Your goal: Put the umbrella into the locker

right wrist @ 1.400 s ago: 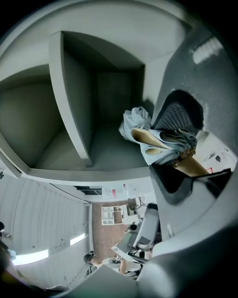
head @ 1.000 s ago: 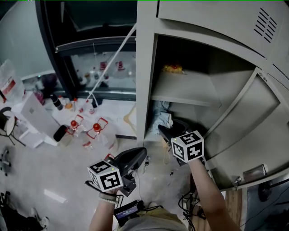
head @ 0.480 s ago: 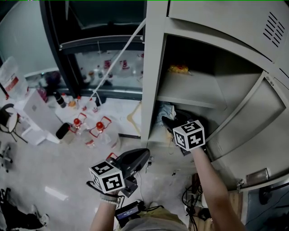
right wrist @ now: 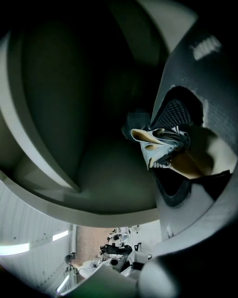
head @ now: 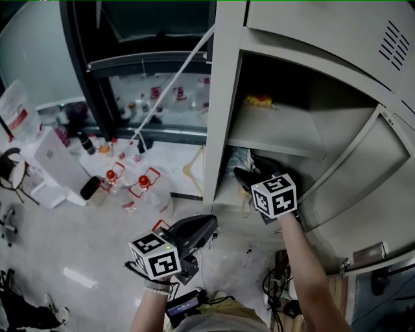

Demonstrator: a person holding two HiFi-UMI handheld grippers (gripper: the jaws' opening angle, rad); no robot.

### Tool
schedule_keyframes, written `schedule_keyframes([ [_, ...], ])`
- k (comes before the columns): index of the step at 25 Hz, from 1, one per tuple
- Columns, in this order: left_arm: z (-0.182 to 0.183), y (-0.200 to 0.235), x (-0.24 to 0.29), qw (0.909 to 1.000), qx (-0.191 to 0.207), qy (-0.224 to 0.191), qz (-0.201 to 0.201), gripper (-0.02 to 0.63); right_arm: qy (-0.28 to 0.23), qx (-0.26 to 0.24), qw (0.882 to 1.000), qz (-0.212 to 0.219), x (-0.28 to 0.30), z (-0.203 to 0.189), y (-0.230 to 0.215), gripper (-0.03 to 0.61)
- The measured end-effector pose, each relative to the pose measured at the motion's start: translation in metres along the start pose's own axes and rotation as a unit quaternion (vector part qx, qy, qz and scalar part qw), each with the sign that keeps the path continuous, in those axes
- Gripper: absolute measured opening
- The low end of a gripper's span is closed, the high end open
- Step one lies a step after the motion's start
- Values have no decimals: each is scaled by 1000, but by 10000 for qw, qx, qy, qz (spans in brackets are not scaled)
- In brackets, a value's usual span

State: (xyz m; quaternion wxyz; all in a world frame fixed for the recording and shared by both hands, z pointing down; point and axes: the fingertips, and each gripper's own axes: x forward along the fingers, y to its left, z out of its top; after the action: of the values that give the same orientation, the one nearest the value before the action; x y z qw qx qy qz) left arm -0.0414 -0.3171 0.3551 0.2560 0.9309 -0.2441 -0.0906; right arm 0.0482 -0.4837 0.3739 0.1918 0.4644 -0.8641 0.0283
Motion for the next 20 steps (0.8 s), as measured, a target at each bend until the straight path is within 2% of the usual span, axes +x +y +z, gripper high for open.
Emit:
schedule_keyframes([
  [3, 1, 0, 2, 10000, 62, 17, 7, 12, -129, -108, 9998, -50, -21, -2, 9, 241],
  [7, 1, -1, 5, 9999, 123, 37, -18, 12, -227, -333, 9988, -287, -48, -12, 22, 108],
  [9, 1, -1, 7, 9999, 142, 40, -33, 12, -260, -375, 9978, -476, -59, -16, 24, 12],
  [12, 1, -3, 8, 9998, 179, 49, -56, 12, -189, -422, 9975, -542, -70, -25, 33, 1],
  [17, 4, -7, 7, 9998, 165, -20, -109, 12, 33, -251, 9993, -282, -69, -43, 55, 0],
  [20, 4, -8, 5, 9997, 202, -56, -125, 12, 151, -163, 9993, -292, -61, -50, 55, 0],
])
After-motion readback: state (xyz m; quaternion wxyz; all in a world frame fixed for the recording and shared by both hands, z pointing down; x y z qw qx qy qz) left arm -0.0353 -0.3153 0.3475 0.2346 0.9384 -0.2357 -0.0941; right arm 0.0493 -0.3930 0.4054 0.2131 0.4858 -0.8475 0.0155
